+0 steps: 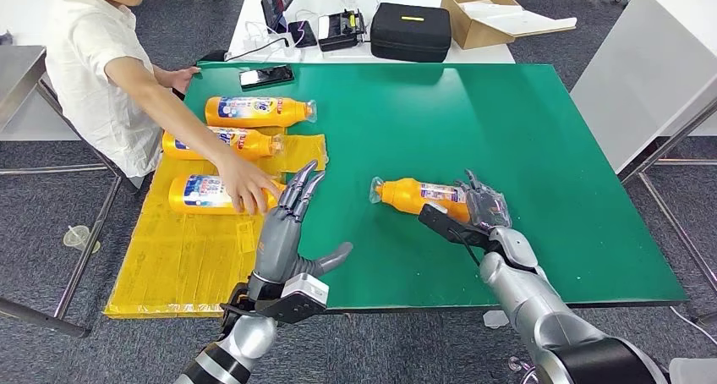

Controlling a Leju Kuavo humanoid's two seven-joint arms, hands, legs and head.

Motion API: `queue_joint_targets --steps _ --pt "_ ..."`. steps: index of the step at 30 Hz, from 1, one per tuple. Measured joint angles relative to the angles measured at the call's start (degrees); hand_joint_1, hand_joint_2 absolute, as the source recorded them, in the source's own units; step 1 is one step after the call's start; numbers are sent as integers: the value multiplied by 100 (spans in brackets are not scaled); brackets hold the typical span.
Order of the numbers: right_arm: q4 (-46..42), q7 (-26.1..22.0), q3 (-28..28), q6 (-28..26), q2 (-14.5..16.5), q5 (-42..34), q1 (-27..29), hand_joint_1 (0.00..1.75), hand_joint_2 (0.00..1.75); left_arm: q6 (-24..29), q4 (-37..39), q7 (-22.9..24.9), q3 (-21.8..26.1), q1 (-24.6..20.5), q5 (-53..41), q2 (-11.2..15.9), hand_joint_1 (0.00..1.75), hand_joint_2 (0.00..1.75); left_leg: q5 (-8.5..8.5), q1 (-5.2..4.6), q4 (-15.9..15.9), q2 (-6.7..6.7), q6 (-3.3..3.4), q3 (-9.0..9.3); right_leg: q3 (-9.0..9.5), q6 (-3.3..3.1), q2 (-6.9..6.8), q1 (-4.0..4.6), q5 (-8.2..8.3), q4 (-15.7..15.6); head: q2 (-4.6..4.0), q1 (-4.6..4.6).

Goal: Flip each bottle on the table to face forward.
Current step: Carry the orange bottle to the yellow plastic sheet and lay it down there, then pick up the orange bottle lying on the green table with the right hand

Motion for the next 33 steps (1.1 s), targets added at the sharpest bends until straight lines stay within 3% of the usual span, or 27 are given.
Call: queue_joint_targets --steps 16,21,24,28,29,31,33 --pt "234 14 56 62 -12 17 -191 175 175 2 63 -18 -33 -37 7 0 0 175 8 1 0 -1 1 3 7 -5 -1 3 11 1 0 -1" --pt "245 -75 118 503 -50 -33 -257 175 175 10 65 -52 -49 -39 75 0 0 175 8 2 0 5 1 13 10 -6 0 3 11 1 0 -2" --pt "240 -573 113 1036 -141 -474 -254 175 175 -1 65 -127 -55 -39 190 0 0 175 2 3 0 8 -2 30 14 -7 2 5 9 -2 0 -1" --pt "125 -1459 -10 1675 -243 -1495 -125 175 175 -468 67 -100 -41 -21 932 -24 0 0 -17 4 -2 29 -18 67 49 -9 38 9 9 -6 0 0" --pt "4 -1726 -79 1819 -237 -1866 -10 175 175 -722 69 57 -13 6 1365 -63 0 0 -19 5 -2 35 -19 72 57 -9 44 12 8 -6 0 1" --pt "-484 -2184 -272 2043 -136 -2760 405 175 175 -1103 137 512 78 79 2447 -212 0 87 -20 8 -3 36 -20 67 61 -10 45 18 8 -6 0 2" --pt "-1217 -2333 -425 2106 78 -3581 927 175 175 -1103 340 775 143 111 3279 -348 0 175 -16 10 -3 36 -22 48 44 -11 44 22 11 -2 0 -3"
